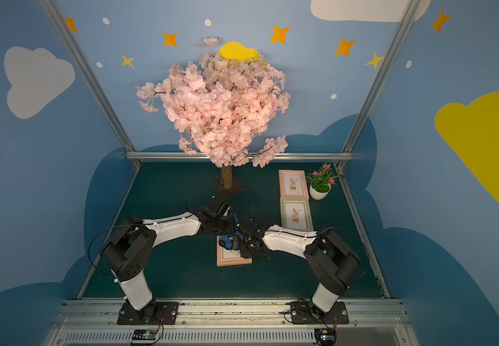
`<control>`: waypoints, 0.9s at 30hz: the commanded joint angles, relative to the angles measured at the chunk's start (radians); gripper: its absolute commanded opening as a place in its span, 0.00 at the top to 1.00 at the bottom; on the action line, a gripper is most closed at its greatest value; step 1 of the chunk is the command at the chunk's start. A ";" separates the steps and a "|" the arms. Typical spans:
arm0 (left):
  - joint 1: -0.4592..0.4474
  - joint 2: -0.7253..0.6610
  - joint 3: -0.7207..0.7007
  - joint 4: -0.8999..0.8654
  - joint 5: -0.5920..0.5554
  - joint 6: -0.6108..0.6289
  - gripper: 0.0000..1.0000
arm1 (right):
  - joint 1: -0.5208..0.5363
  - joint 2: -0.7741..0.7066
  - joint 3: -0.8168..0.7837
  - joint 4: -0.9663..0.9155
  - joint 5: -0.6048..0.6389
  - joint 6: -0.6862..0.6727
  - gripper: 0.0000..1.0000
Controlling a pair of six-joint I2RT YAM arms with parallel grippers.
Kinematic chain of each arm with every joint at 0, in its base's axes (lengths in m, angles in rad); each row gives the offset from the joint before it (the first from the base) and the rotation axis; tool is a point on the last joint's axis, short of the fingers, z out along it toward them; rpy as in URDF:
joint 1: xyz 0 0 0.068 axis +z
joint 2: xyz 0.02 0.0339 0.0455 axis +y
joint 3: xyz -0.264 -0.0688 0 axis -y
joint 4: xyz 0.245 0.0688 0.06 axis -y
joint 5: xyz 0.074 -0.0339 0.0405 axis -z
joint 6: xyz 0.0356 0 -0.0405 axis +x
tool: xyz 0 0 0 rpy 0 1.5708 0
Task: Wipe the picture frame with a cloth
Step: Wipe the dirt from the picture frame.
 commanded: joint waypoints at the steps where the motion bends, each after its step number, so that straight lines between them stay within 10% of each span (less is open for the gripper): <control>1: 0.055 -0.072 -0.056 -0.084 -0.057 0.036 0.97 | 0.008 0.054 -0.003 -0.005 -0.008 0.000 0.80; 27: 0.019 -0.157 -0.156 -0.048 -0.003 0.009 0.97 | 0.013 0.068 0.014 -0.008 -0.006 -0.001 0.80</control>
